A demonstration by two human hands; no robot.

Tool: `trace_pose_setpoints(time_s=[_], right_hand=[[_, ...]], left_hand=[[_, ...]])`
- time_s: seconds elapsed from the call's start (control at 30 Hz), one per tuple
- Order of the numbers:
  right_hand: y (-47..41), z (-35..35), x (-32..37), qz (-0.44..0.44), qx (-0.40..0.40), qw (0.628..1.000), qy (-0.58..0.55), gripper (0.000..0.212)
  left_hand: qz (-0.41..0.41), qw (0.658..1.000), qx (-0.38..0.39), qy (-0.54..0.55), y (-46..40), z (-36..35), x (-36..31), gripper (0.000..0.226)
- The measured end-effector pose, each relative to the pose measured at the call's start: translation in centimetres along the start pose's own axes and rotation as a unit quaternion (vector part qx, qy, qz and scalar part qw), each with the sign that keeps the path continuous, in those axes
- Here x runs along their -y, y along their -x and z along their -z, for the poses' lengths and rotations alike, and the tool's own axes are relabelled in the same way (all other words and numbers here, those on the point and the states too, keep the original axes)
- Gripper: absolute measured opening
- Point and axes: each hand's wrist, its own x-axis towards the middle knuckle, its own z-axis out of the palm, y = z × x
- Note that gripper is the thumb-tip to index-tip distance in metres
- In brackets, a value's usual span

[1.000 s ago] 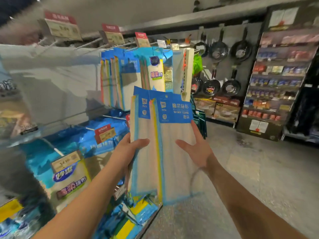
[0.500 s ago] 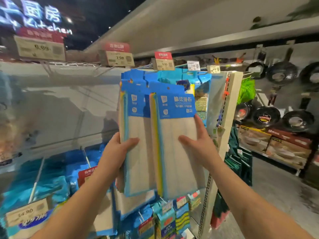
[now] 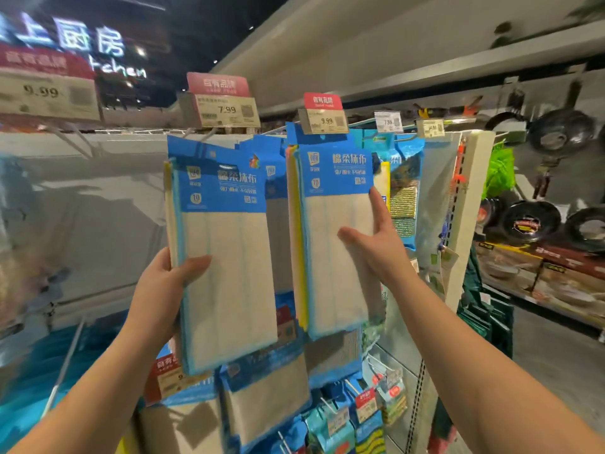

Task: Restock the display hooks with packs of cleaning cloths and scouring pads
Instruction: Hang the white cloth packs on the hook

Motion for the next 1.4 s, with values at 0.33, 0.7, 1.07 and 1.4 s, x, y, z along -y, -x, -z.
trace_pose_setpoints(time_s=[0.33,0.7,1.07,1.4], right_hand=[[-3.0,-1.0,-0.6,0.029,0.010,0.999,0.043,0.089],[-8.2,-5.2,-3.1,0.015,0.060,0.992,0.109,0.101],[-8.9,-7.4,-4.0,0.000,0.071,0.981,0.181,0.101],[-1.2,-5.6,-2.8,-0.017,0.052,0.998,-0.032,0.044]], left_hand=[[0.009,1.000,0.018,0.020,-0.9,0.7,0.7,0.022],[0.009,0.999,-0.022,0.034,-1.6,0.1,1.1,0.020],[0.012,0.999,-0.026,0.039,-0.8,0.4,1.5,0.038],[-0.007,0.998,0.032,0.060,0.4,-2.1,2.0,0.063]])
